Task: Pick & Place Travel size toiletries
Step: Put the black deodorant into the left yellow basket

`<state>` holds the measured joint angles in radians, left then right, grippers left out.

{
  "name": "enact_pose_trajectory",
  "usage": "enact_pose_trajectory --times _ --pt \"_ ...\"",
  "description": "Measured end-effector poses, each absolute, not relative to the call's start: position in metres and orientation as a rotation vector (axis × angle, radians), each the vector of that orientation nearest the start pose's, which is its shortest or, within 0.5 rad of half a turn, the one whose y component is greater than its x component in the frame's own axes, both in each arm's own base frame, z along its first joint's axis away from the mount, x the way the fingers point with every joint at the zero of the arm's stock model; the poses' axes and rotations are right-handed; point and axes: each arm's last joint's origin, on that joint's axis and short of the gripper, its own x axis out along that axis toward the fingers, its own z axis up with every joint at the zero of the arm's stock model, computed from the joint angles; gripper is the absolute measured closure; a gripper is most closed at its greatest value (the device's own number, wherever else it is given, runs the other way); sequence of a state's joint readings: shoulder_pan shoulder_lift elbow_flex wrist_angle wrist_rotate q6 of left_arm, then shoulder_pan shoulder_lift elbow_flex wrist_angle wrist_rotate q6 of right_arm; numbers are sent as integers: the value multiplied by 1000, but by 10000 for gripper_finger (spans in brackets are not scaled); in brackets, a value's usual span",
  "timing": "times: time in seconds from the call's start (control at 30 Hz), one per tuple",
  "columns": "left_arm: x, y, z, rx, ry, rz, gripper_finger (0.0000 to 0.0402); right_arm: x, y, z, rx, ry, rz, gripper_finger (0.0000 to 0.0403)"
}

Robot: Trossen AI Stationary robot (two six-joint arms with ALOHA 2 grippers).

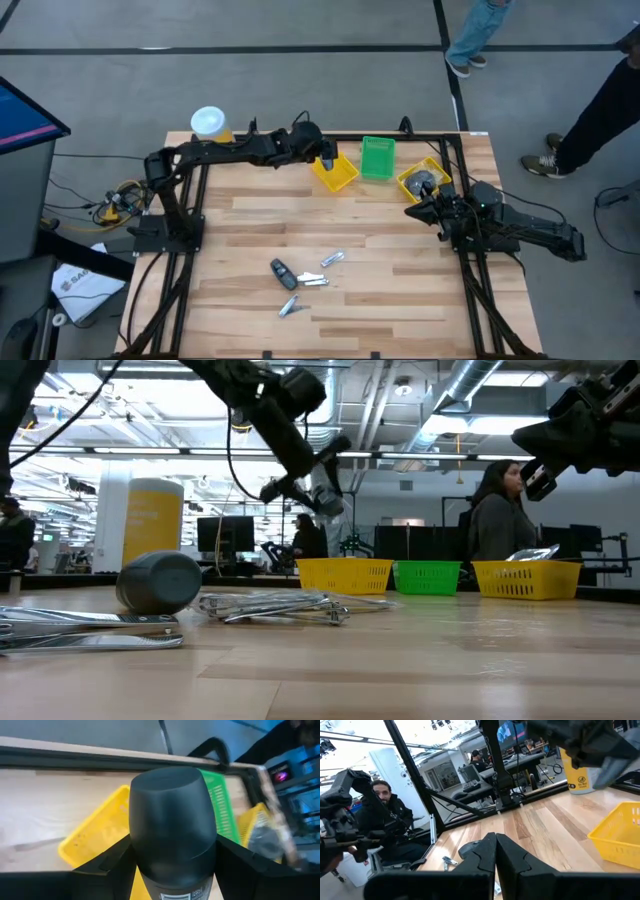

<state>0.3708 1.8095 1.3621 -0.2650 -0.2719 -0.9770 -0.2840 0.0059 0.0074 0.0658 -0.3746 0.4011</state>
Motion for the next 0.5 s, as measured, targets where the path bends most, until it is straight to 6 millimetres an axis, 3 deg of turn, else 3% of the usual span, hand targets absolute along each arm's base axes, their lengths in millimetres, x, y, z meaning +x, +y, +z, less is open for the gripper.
enact_pose_trajectory --times 0.23,0.5 --pt "389 162 212 -833 412 903 191 95 -17 172 380 -45 94 403" --pt "394 164 186 -808 457 958 187 95 -17 172 380 -45 93 403"
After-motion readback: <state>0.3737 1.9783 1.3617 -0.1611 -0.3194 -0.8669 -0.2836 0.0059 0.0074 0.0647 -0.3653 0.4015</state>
